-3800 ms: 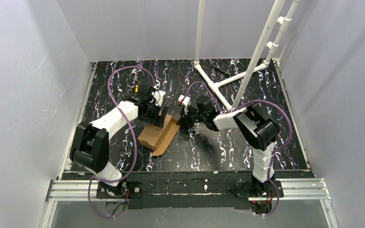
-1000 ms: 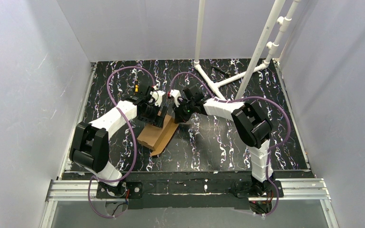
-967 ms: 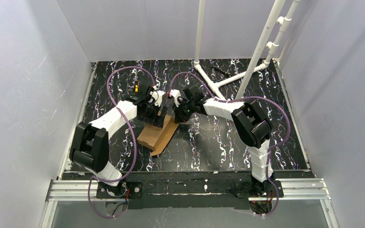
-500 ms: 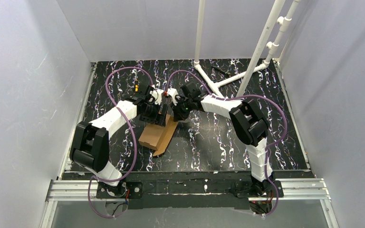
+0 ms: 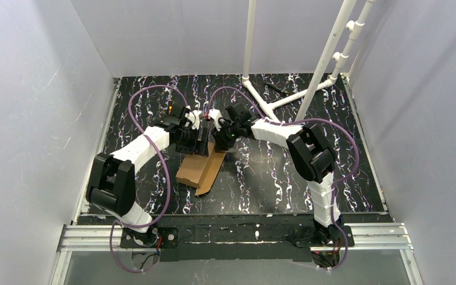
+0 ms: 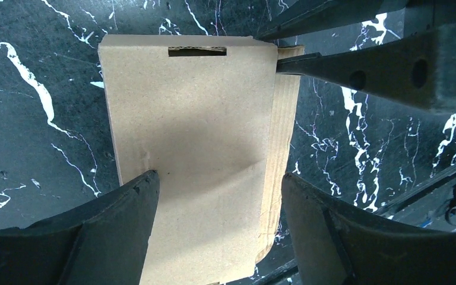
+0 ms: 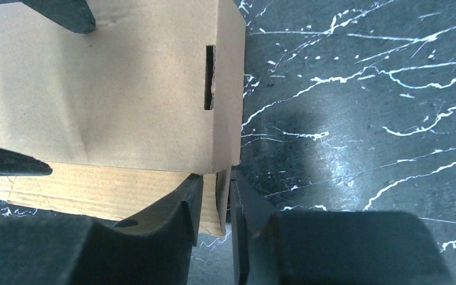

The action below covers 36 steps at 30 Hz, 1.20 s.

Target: Fold the paper box

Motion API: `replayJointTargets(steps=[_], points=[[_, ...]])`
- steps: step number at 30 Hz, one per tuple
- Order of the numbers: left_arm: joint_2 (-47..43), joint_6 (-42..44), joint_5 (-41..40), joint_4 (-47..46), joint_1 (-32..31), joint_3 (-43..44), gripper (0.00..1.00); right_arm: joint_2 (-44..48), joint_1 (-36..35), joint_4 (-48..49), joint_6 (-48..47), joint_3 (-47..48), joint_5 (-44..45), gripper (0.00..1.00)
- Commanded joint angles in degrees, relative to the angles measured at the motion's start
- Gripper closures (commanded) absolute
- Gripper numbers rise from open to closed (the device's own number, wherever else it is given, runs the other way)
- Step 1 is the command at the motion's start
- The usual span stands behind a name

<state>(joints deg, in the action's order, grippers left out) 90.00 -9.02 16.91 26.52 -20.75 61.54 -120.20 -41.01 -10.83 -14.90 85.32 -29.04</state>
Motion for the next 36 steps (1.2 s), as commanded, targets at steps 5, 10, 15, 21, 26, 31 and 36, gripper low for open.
replayJointTargets(steps=[5, 10, 15, 21, 26, 31, 36], points=[[-3.8, -2.4, 3.8, 1.8, 1.6, 0.0, 0.25, 7.9, 2.7, 3.8, -0.4, -2.3, -7.3, 0.60], [-6.6, -2.8, 3.6, 2.1, 2.4, 1.0, 0.24, 11.0, 4.1, 3.5, -1.4, -4.2, -10.5, 0.55], [-11.5, -2.9, 1.2, 2.5, 3.9, -0.6, 0.24, 13.6, 4.5, 1.1, -4.3, -5.5, -13.6, 0.55], [-23.0, -8.7, -4.8, 0.0, 6.4, -9.6, 0.11, 19.6, 4.1, -7.5, -18.5, -8.1, -25.8, 0.52], [-33.9, -19.5, -6.3, -1.9, 9.7, -20.5, 0.17, 24.2, 0.4, -26.2, -53.1, -15.5, -35.4, 0.38], [-42.7, -31.1, -11.8, -4.9, 10.2, -29.0, 0.22, 24.2, -15.1, -14.8, -52.1, -22.8, -19.4, 0.39], [-37.5, -34.5, -7.3, -14.7, 10.8, -34.8, 0.29, 22.2, -20.5, -8.2, -47.0, -23.5, -8.8, 0.42]])
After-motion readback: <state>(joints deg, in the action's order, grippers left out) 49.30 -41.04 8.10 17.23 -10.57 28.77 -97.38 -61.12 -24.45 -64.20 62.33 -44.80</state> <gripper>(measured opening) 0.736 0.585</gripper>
